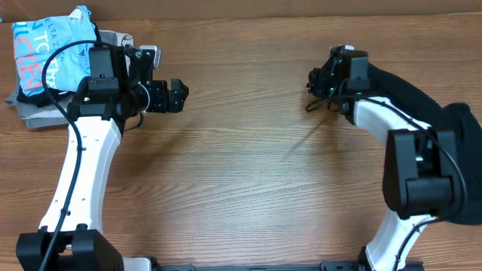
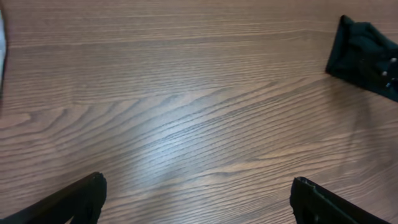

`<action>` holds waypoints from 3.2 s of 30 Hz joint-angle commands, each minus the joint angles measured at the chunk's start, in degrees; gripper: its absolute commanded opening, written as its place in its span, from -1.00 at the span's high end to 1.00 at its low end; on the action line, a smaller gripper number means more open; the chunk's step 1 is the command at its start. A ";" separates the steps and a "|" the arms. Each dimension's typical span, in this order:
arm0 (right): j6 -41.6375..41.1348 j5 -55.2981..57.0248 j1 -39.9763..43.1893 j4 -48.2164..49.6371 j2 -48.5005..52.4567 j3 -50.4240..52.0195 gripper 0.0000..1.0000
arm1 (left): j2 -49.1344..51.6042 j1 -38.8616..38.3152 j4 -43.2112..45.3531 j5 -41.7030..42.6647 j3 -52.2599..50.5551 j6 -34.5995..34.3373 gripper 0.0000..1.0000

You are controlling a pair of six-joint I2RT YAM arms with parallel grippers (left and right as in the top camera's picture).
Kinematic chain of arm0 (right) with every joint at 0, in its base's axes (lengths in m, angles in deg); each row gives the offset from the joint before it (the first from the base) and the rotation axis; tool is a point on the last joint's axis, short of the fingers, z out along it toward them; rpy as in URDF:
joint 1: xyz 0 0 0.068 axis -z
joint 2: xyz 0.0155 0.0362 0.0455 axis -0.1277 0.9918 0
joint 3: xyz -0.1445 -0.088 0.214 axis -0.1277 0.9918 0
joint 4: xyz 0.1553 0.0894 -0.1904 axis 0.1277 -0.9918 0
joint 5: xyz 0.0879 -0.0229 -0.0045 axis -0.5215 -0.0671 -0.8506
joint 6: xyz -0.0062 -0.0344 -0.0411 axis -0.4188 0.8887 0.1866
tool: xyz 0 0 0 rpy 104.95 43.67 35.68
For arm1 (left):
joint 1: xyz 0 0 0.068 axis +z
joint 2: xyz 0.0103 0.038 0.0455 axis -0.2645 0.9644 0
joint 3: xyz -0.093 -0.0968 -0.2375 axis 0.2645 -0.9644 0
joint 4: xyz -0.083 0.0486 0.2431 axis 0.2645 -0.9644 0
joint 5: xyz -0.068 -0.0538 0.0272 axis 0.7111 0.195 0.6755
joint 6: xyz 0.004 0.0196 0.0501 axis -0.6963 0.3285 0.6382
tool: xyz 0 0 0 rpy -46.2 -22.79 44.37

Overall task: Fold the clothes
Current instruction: 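Reach the right gripper to the black garment's edge and grasp it, then drag the black garment left toward the center with the right gripper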

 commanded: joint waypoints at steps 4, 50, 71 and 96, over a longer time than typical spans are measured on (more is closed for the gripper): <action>-5.05 8.04 -0.42 0.85 3.17 -1.36 -0.25 | -0.09 0.24 -0.94 -2.91 1.46 1.27 -0.91; -6.45 -18.62 -27.19 -40.41 -16.83 -16.79 0.92 | -0.94 9.44 -0.68 -14.91 11.93 -9.94 0.40; -7.78 -17.38 -21.97 -54.21 -33.31 -16.85 -0.74 | -4.02 10.45 -11.54 -1.20 13.57 -9.55 0.02; -29.09 5.81 -20.52 -73.61 -53.31 -0.26 -1.00 | -2.69 -14.40 -27.47 -15.37 5.46 -7.37 -0.14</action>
